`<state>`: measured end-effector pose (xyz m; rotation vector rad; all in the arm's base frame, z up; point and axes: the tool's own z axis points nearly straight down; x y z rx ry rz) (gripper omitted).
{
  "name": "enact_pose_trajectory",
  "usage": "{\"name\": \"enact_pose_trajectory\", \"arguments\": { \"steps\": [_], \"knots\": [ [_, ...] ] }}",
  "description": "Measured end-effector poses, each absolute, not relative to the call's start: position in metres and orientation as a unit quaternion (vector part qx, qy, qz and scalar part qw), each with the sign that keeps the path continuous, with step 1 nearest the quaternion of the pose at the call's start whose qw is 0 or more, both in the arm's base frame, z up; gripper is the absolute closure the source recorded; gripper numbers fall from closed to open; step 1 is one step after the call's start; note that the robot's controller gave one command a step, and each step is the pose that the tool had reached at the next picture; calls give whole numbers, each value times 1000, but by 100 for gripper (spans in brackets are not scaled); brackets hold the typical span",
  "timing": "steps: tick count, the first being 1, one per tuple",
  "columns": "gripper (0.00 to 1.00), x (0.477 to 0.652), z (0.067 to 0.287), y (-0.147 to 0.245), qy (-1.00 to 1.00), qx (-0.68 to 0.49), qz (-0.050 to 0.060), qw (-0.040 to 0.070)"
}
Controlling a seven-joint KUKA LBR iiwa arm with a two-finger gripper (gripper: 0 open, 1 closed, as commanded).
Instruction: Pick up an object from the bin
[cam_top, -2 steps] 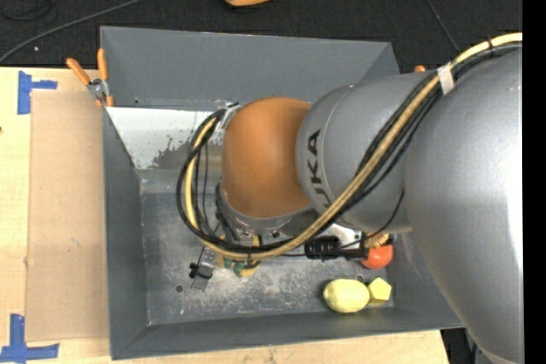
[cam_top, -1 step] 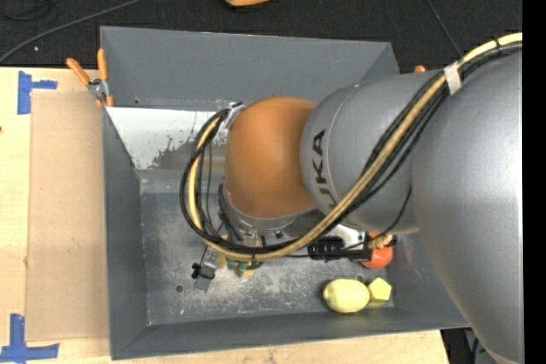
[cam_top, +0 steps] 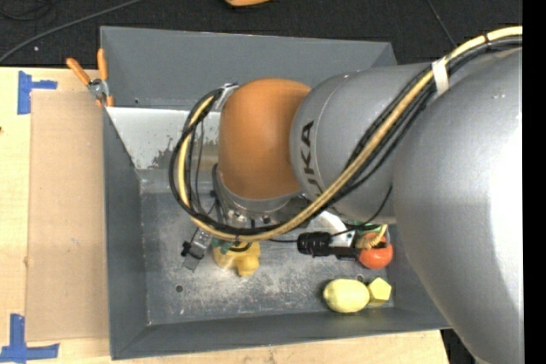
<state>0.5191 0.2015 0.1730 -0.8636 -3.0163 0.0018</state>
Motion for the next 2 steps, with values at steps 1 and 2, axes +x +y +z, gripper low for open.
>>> {"name": "enact_pose_trajectory", "arguments": {
  "steps": [1,2],
  "knots": [
    [0,501,166,186,-977,-212,2,5],
    [0,500,172,176,-986,-168,1,3]
  ]
}}
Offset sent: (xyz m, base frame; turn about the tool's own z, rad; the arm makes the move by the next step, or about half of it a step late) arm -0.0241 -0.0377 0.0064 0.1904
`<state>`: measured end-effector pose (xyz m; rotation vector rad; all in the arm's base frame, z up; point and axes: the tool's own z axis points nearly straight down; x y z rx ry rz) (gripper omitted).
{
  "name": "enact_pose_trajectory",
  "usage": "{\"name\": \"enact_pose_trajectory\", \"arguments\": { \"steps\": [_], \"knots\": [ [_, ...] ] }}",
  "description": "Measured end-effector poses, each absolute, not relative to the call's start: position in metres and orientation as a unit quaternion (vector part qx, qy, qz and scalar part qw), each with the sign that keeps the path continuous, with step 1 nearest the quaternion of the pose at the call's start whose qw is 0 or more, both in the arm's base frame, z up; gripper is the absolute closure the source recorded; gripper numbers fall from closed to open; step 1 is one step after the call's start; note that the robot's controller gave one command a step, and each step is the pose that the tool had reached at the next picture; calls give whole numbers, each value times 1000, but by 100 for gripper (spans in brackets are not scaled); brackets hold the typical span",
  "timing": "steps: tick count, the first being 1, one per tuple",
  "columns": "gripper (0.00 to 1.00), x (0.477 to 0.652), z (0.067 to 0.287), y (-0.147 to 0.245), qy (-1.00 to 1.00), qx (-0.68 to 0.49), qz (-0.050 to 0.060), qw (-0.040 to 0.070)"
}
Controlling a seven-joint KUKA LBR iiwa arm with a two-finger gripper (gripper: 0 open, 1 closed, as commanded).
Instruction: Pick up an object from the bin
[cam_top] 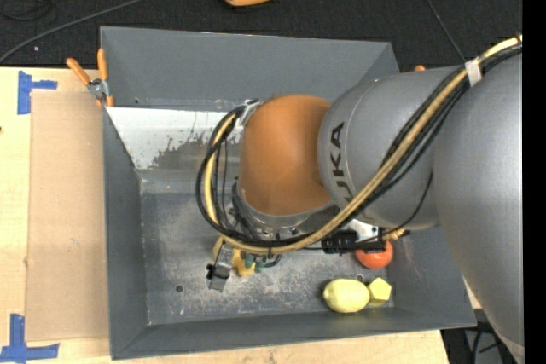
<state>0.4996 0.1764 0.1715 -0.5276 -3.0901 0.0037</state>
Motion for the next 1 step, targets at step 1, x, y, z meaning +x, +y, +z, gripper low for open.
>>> {"name": "enact_pose_trajectory", "arguments": {
  "steps": [1],
  "knots": [
    [0,491,169,171,-948,-317,3,4]
  ]
}}
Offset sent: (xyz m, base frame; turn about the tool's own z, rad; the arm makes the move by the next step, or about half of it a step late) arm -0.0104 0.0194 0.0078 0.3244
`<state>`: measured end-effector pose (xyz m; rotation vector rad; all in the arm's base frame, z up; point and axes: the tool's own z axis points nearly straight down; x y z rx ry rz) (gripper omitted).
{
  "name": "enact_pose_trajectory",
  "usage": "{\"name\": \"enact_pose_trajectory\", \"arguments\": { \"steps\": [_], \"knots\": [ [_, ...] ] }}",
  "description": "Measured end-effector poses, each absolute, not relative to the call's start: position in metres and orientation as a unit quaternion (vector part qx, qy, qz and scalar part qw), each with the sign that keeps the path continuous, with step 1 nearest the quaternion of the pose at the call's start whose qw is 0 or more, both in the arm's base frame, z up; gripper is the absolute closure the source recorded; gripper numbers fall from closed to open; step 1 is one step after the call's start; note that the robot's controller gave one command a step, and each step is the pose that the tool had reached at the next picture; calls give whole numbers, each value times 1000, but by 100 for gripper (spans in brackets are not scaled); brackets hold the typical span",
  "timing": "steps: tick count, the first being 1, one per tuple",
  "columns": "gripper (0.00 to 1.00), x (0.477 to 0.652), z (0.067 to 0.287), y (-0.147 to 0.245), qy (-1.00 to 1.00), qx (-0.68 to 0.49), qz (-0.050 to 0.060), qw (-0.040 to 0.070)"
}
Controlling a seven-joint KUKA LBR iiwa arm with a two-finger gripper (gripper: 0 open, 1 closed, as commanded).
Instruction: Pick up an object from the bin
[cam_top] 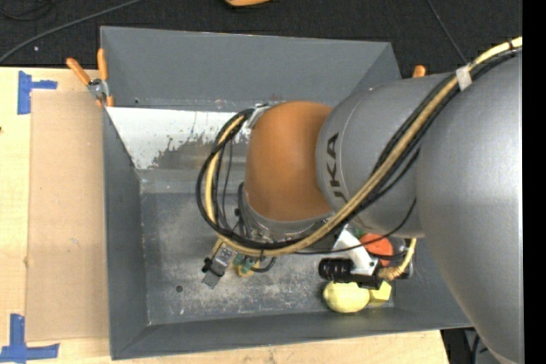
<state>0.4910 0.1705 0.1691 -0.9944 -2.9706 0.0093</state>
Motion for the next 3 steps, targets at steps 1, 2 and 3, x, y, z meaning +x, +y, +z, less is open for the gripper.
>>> {"name": "enact_pose_trajectory", "arguments": {
  "steps": [1,2,3],
  "knots": [
    [0,490,174,184,-957,-290,3,3],
    [0,497,173,188,-942,-335,3,4],
    [0,518,124,153,-966,-258,3,5]
  ]
}}
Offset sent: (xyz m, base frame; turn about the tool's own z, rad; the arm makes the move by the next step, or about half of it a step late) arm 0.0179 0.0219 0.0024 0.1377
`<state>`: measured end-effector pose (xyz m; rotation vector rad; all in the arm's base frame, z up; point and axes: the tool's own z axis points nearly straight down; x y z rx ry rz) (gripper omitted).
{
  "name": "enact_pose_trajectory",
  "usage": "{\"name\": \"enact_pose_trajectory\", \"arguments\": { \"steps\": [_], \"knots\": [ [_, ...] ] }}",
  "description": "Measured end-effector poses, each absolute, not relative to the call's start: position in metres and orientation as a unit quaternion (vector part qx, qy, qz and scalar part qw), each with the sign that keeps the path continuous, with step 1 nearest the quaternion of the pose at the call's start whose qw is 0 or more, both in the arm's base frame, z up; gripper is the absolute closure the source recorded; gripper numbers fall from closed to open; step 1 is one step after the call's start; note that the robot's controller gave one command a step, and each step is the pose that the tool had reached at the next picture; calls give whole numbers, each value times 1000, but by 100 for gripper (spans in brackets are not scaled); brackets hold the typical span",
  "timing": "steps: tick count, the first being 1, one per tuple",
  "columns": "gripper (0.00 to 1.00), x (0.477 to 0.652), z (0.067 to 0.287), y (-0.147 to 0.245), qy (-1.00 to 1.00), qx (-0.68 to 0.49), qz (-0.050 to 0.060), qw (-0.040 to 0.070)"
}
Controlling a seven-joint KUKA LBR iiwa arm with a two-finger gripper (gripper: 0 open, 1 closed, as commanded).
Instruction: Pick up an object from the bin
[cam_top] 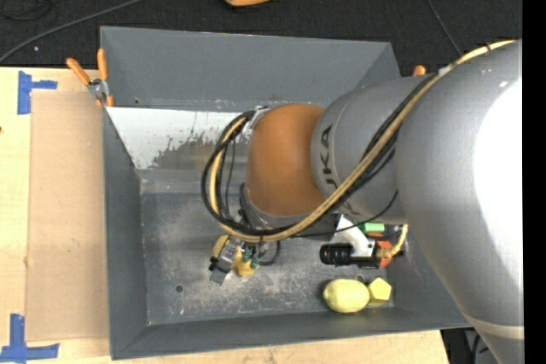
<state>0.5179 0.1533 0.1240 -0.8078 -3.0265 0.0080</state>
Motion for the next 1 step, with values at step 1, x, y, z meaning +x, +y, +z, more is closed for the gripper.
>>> {"name": "enact_pose_trajectory", "arguments": {
  "steps": [1],
  "knots": [
    [0,500,130,161,-980,-200,2,5]
  ]
}}
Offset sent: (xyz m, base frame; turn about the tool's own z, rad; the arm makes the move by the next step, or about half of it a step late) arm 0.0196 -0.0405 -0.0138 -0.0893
